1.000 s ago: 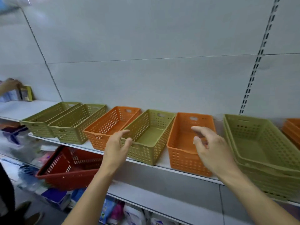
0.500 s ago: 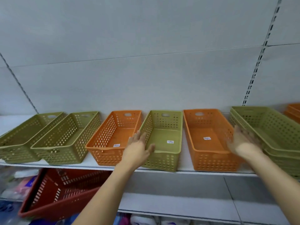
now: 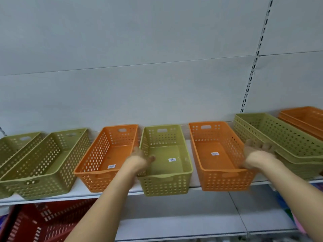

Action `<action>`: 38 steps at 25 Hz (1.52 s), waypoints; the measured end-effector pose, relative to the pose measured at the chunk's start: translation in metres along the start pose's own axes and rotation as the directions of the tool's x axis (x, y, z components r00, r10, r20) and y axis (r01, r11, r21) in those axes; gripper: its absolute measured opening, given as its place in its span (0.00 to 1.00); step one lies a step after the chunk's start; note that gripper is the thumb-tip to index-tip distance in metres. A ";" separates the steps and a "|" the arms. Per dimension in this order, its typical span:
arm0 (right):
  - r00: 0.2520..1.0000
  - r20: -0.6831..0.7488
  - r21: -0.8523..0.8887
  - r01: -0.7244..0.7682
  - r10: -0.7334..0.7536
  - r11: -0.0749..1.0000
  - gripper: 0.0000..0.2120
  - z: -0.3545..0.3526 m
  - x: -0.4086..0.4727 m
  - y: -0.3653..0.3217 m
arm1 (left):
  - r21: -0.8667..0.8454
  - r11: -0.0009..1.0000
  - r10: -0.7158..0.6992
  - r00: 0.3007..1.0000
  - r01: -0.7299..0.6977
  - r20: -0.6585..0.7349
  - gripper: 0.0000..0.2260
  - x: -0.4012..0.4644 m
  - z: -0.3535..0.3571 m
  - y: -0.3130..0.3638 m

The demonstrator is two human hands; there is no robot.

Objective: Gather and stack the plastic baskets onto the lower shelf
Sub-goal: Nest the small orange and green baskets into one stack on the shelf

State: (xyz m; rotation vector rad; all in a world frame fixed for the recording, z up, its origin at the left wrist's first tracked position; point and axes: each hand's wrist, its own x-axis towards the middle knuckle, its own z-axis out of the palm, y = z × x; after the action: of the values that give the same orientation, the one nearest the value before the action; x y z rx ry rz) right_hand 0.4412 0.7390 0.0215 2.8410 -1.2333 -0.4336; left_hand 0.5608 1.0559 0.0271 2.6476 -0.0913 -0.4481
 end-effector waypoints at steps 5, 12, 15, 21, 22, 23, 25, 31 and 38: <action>0.999 -0.031 0.266 0.015 -0.007 0.964 0.24 0.014 0.015 0.014 | -0.114 0.993 -0.002 0.996 -0.008 -0.086 0.11 0.010 -0.002 -0.007; 0.955 -0.294 0.716 0.196 0.034 0.670 0.13 0.028 -0.013 0.023 | -0.594 0.785 -0.010 0.955 -0.175 -0.295 0.03 -0.008 0.027 -0.017; 0.897 -0.438 0.729 0.314 0.061 0.609 0.14 0.024 -0.027 0.039 | -0.583 0.758 0.011 0.898 -0.294 -0.439 0.09 -0.029 0.021 -0.022; 0.822 -0.569 0.758 0.512 0.025 0.405 0.11 0.000 -0.041 0.080 | -0.633 0.647 -0.007 0.827 -0.425 -0.562 0.21 -0.092 0.016 -0.008; 0.810 -0.587 0.754 0.537 0.020 0.378 0.11 -0.006 -0.042 0.089 | -0.641 0.630 -0.008 0.821 -0.439 -0.571 0.22 -0.101 0.018 -0.001; 0.796 -0.606 0.748 0.562 0.017 0.352 0.11 -0.012 -0.043 0.101 | -0.652 0.612 -0.013 0.818 -0.448 -0.575 0.22 -0.113 0.021 0.009; 0.771 -0.637 0.741 0.604 0.021 0.293 0.10 -0.025 -0.042 0.128 | -0.656 0.595 -0.028 0.804 -0.464 -0.594 0.22 -0.132 0.030 0.031; 0.697 -0.708 0.698 0.666 0.115 0.263 0.12 -0.051 -0.009 0.252 | -0.681 0.526 -0.069 0.772 -0.510 -0.632 0.22 -0.178 0.086 0.116; 0.694 -0.685 0.721 0.603 0.220 0.343 0.10 -0.058 0.065 0.377 | -0.711 0.430 -0.066 0.766 -0.557 -0.640 0.20 -0.206 0.142 0.229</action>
State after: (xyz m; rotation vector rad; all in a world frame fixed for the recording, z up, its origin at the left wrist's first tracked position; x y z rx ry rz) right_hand 0.2286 0.4272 0.1075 3.2524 -1.0319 1.9084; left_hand 0.3222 0.8183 0.0697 1.5270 -0.0529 0.4066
